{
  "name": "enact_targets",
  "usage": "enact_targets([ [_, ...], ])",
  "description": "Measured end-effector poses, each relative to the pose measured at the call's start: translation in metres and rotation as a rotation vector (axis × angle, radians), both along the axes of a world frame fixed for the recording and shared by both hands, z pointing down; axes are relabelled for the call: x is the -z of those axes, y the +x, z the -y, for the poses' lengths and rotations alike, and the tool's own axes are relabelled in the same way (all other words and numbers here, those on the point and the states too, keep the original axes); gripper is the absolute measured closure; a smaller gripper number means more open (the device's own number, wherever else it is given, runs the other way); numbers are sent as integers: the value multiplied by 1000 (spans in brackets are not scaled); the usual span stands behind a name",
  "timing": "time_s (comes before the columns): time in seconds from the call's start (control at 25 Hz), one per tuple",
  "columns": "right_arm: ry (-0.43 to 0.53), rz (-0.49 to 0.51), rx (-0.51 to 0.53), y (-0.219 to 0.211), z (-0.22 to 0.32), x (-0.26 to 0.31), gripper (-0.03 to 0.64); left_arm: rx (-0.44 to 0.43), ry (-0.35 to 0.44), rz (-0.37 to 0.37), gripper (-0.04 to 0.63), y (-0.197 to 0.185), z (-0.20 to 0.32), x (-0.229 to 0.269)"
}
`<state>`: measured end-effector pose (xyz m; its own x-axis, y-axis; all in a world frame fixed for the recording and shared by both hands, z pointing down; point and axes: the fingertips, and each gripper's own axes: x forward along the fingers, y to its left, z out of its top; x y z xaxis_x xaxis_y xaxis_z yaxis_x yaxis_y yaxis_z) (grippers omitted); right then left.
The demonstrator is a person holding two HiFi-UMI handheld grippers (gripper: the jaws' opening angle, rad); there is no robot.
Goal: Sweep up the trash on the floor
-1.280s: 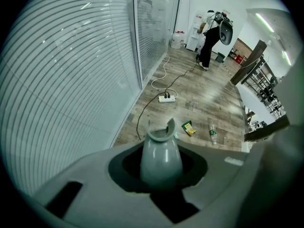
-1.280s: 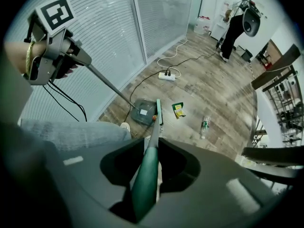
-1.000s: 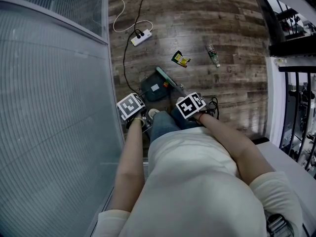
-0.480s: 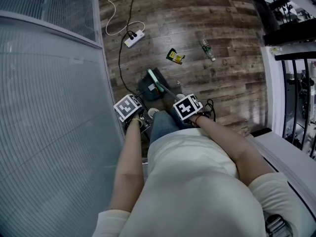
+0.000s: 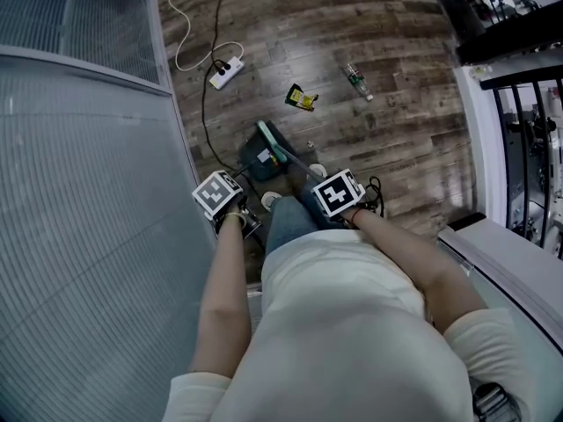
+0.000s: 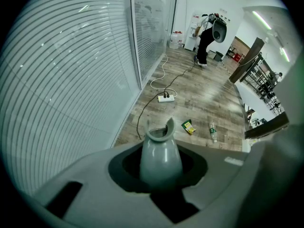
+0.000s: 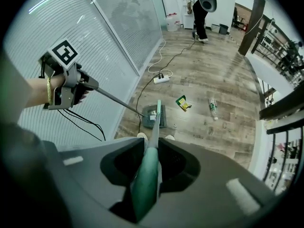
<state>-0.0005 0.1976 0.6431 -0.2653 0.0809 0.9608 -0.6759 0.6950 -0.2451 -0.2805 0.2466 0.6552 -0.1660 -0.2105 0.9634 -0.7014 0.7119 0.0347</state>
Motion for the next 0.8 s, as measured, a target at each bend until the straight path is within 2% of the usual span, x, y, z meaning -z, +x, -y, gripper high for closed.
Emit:
enact_targets([
  [0.2, 21, 16, -71, 21, 4, 8, 515, -51, 2, 0, 505, 3, -1, 0],
  [0.44, 49, -12, -172, 54, 8, 16, 515, -130, -3, 4, 505, 5, 4, 3],
  [0.8, 68, -63, -398, 88, 6, 14, 515, -160, -9, -9, 505, -3, 11, 1],
])
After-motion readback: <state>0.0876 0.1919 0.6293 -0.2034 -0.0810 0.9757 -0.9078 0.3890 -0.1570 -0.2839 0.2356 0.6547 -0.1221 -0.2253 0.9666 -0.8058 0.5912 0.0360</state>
